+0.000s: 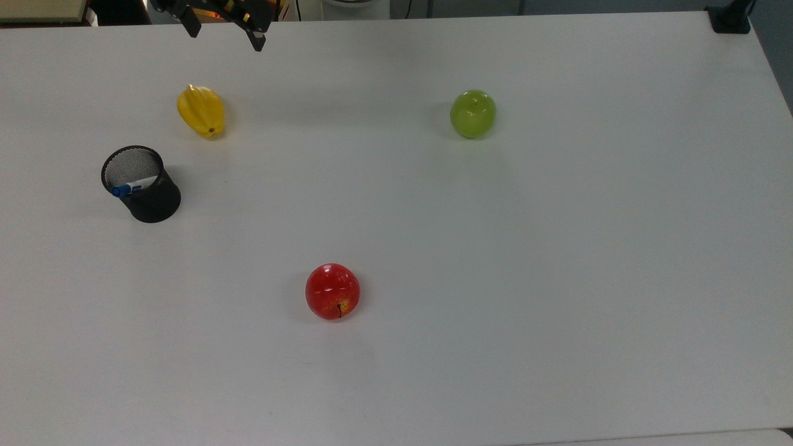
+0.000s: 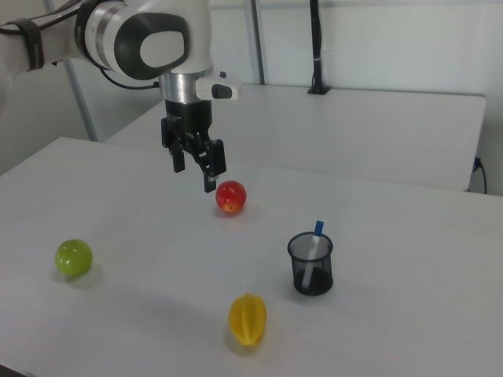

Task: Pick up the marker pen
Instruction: 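Move the open gripper toward the black mesh pen cup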

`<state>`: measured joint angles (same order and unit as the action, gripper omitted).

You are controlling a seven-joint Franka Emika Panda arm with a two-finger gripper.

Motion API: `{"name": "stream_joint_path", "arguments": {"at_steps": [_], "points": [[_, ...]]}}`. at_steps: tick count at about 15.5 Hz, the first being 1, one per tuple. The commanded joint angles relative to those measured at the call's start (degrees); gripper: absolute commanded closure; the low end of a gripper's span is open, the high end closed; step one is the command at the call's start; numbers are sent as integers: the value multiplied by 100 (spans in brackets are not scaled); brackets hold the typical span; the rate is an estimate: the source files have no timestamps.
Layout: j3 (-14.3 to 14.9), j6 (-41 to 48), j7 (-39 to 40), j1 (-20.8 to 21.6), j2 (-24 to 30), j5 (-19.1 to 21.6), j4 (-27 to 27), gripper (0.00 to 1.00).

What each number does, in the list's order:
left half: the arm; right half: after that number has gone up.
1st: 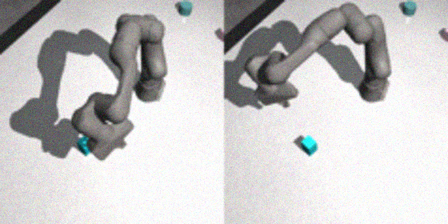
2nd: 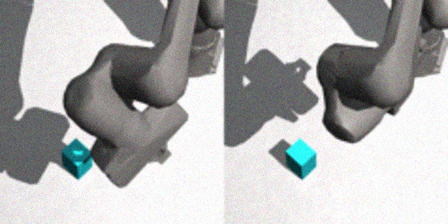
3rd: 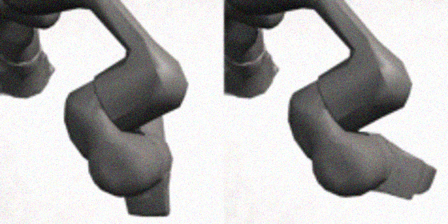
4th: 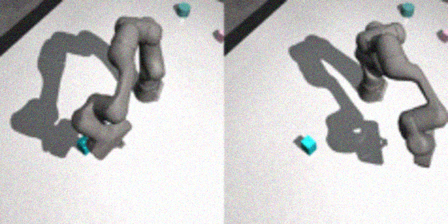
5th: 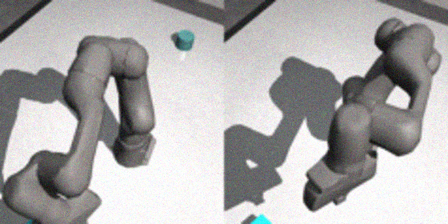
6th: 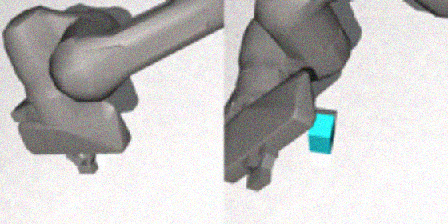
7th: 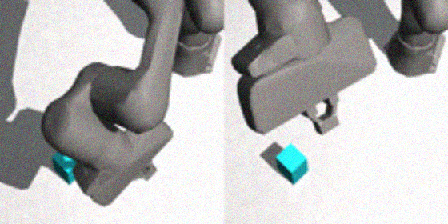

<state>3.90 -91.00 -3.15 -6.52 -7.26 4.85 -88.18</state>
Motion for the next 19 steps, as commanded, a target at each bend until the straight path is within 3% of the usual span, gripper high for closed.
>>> {"name": "stream_joint_path", "arguments": {"at_steps": [1, 10, 19], "points": [[76, 118, 140, 11, 173, 86, -120, 0], [94, 74, 69, 2, 182, 60, -111, 0], [111, -172, 148, -358, 173, 104, -94, 0]]}}
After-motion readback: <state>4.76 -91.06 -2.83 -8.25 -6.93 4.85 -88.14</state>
